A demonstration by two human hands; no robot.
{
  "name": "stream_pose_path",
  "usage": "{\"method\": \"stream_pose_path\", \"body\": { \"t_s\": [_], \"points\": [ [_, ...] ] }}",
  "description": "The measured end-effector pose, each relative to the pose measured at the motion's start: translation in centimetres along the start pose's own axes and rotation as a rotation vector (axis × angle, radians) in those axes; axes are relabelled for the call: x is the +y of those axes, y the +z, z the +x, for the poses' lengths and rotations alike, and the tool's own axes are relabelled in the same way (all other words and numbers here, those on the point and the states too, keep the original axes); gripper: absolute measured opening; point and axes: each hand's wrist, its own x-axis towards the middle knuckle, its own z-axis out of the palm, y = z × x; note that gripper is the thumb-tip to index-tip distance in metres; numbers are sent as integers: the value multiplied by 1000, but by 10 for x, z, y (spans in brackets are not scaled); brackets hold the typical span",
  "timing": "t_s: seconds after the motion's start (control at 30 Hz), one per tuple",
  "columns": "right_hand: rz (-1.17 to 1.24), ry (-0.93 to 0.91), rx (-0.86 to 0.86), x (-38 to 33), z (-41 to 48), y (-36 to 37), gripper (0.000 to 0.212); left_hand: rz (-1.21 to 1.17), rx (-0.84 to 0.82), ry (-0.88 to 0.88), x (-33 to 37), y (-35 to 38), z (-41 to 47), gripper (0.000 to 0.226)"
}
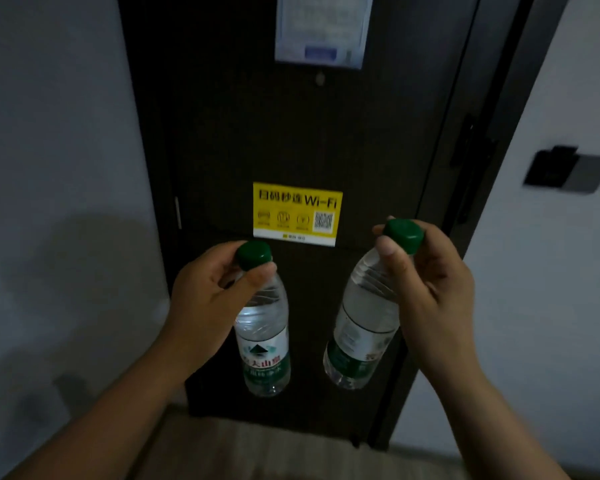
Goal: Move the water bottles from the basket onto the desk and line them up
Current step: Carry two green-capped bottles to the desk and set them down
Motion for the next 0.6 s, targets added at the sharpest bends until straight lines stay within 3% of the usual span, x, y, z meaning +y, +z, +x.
{"method": "stream_pose_path", "body": {
  "t_s": [0.07, 0.3, 0.6],
  "points": [
    [41, -48, 16, -19, 16, 5, 18, -33, -2, 52, 27, -8, 12, 12],
    [200, -33, 24, -60, 63, 22, 25, 5, 26, 90, 93, -29, 45, 37],
    [496, 66, -235, -58, 118, 45, 31, 80, 202, 85, 128, -41, 65, 45]
  ]
}}
